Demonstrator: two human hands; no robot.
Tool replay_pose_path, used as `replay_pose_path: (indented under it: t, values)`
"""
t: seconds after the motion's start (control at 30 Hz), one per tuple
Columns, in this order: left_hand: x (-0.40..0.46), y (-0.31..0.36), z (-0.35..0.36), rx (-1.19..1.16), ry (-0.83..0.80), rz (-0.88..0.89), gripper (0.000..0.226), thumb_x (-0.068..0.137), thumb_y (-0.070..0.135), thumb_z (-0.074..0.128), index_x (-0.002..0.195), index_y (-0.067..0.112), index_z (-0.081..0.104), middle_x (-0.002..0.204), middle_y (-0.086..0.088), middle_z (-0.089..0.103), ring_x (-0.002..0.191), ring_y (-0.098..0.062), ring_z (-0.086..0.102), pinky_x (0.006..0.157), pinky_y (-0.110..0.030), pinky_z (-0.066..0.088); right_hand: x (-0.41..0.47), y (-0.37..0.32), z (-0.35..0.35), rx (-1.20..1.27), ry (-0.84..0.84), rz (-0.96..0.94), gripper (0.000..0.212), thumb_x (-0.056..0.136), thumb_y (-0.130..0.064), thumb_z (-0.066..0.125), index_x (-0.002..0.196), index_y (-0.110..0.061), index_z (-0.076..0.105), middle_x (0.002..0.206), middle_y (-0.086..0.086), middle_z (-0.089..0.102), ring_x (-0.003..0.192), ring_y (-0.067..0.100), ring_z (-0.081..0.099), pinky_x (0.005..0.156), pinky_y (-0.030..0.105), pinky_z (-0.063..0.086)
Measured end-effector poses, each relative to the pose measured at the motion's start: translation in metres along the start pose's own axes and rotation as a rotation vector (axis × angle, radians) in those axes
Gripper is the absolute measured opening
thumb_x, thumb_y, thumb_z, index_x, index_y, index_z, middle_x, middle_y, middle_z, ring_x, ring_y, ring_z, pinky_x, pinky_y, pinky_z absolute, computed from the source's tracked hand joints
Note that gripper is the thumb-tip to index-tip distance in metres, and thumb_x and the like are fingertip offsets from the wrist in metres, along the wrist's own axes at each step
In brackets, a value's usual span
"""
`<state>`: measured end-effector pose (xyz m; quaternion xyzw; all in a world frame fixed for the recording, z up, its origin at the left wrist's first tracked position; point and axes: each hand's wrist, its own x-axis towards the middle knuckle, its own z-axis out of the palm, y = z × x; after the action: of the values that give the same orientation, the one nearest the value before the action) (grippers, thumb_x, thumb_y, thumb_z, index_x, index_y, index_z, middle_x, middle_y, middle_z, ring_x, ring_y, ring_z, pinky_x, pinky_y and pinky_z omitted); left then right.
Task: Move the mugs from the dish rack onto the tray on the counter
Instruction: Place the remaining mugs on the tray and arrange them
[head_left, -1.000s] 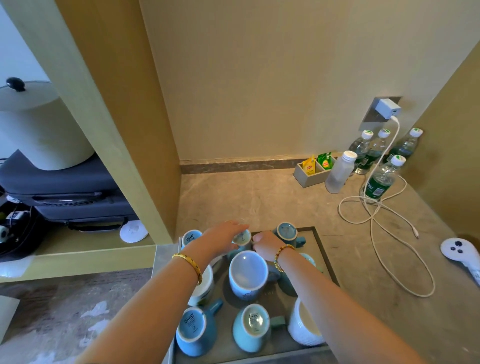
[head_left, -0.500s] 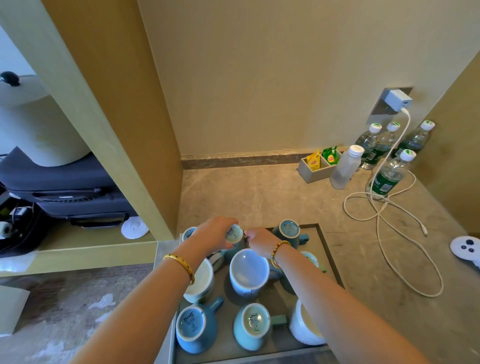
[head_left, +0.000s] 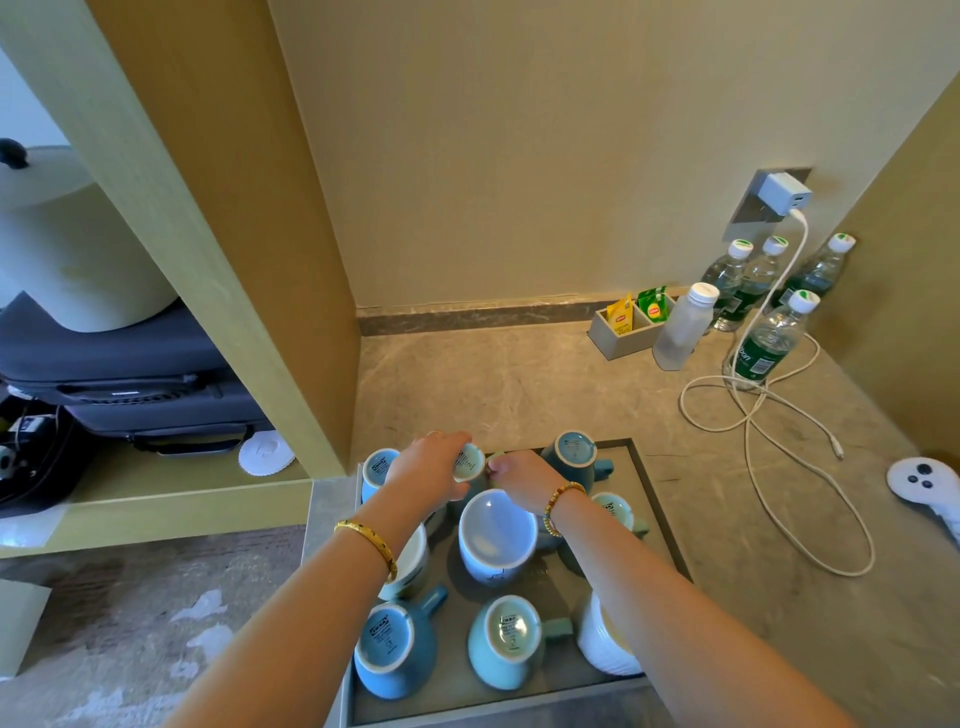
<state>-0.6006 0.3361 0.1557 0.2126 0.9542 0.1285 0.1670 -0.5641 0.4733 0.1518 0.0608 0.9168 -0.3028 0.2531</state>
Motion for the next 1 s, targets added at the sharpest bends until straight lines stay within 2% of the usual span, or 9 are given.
replay_pose_path:
  t: [0.17, 0.33, 0.47, 0.57, 0.7, 0.77, 0.83, 0.9, 1.0]
  values:
    - [-0.001, 0.001, 0.001, 0.006, -0.001, 0.006, 0.058, 0.081, 0.029, 0.067, 0.133, 0.023, 0.041, 0.126, -0.006, 0.054, 0.115, -0.022, 0.052, 0.097, -0.037, 0.046, -0.008, 0.002, 0.001, -0.015, 0.019, -0.005, 0.029, 0.097, -0.004, 0.036, 0.116, 0.003, 0.057, 0.099, 0.017, 0.054, 0.087, 0.021, 0.046, 0.077, 0.024, 0.040]
    - [-0.004, 0.000, 0.001, 0.033, -0.032, 0.006, 0.060, 0.085, 0.034, 0.063, 0.138, 0.023, 0.036, 0.131, -0.006, 0.051, 0.120, -0.023, 0.048, 0.100, -0.038, 0.043, -0.015, 0.008, 0.006, 0.063, 0.068, 0.054, 0.021, 0.094, 0.001, 0.034, 0.088, 0.000, 0.055, 0.085, 0.012, 0.047, 0.078, 0.019, 0.044, 0.055, 0.018, 0.031]
    - [-0.012, 0.007, -0.004, -0.038, 0.048, 0.054, 0.059, 0.088, 0.040, 0.057, 0.139, 0.022, 0.034, 0.137, -0.006, 0.044, 0.126, -0.024, 0.041, 0.102, -0.039, 0.039, -0.022, 0.016, 0.006, 0.027, 0.076, 0.113, 0.028, 0.095, -0.004, 0.033, 0.070, -0.011, 0.042, 0.083, 0.011, 0.048, 0.085, 0.021, 0.044, 0.060, 0.021, 0.034]
    - [-0.021, 0.015, -0.006, -0.115, 0.138, 0.150, 0.047, 0.090, 0.036, 0.055, 0.134, 0.024, 0.042, 0.134, -0.003, 0.047, 0.121, -0.021, 0.045, 0.097, -0.035, 0.041, -0.033, 0.022, 0.002, -0.072, 0.107, 0.140, 0.024, 0.096, -0.010, 0.032, 0.086, -0.011, 0.053, 0.110, 0.018, 0.060, 0.099, 0.028, 0.054, 0.083, 0.035, 0.044]
    - [-0.033, 0.019, 0.002, -0.004, -0.131, 0.327, 0.061, 0.082, 0.039, 0.065, 0.136, 0.022, 0.043, 0.136, -0.003, 0.045, 0.126, -0.021, 0.039, 0.103, -0.034, 0.034, -0.046, 0.025, -0.004, -0.053, 0.030, 0.180, 0.025, 0.097, -0.017, 0.029, 0.095, -0.012, 0.054, 0.112, 0.019, 0.061, 0.108, 0.032, 0.060, 0.083, 0.033, 0.049]
    - [-0.037, 0.018, 0.007, 0.054, -0.202, 0.331, 0.071, 0.078, 0.040, 0.069, 0.139, 0.021, 0.038, 0.137, -0.004, 0.045, 0.127, -0.023, 0.039, 0.103, -0.035, 0.032, -0.051, 0.026, -0.002, 0.085, -0.047, 0.238, 0.031, 0.098, -0.025, 0.031, 0.112, -0.008, 0.054, 0.115, 0.021, 0.061, 0.108, 0.034, 0.062, 0.090, 0.033, 0.052]
    - [-0.041, 0.019, 0.009, 0.082, -0.185, 0.328, 0.079, 0.074, 0.044, 0.071, 0.140, 0.021, 0.034, 0.133, -0.006, 0.049, 0.124, -0.025, 0.042, 0.100, -0.035, 0.034, -0.052, 0.026, 0.000, 0.149, -0.064, 0.238, 0.034, 0.097, -0.023, 0.035, 0.119, -0.004, 0.053, 0.123, 0.024, 0.057, 0.113, 0.036, 0.058, 0.100, 0.041, 0.046]
    - [-0.045, 0.020, 0.011, 0.133, -0.152, 0.345, 0.091, 0.071, 0.047, 0.073, 0.145, 0.023, 0.024, 0.130, -0.008, 0.051, 0.121, -0.028, 0.044, 0.098, -0.035, 0.033, -0.054, 0.027, 0.004, 0.225, -0.017, 0.230, 0.030, 0.095, -0.015, 0.044, 0.119, -0.003, 0.055, 0.124, 0.023, 0.058, 0.113, 0.035, 0.059, 0.096, 0.041, 0.049]
    - [-0.049, 0.019, 0.014, 0.194, -0.148, 0.333, 0.107, 0.070, 0.050, 0.073, 0.149, 0.026, 0.004, 0.141, -0.007, 0.041, 0.132, -0.029, 0.032, 0.109, -0.039, 0.024, -0.054, 0.028, 0.009, 0.272, 0.018, 0.224, 0.034, 0.092, -0.010, 0.050, 0.125, -0.002, 0.053, 0.125, 0.022, 0.058, 0.113, 0.034, 0.059, 0.095, 0.043, 0.050]
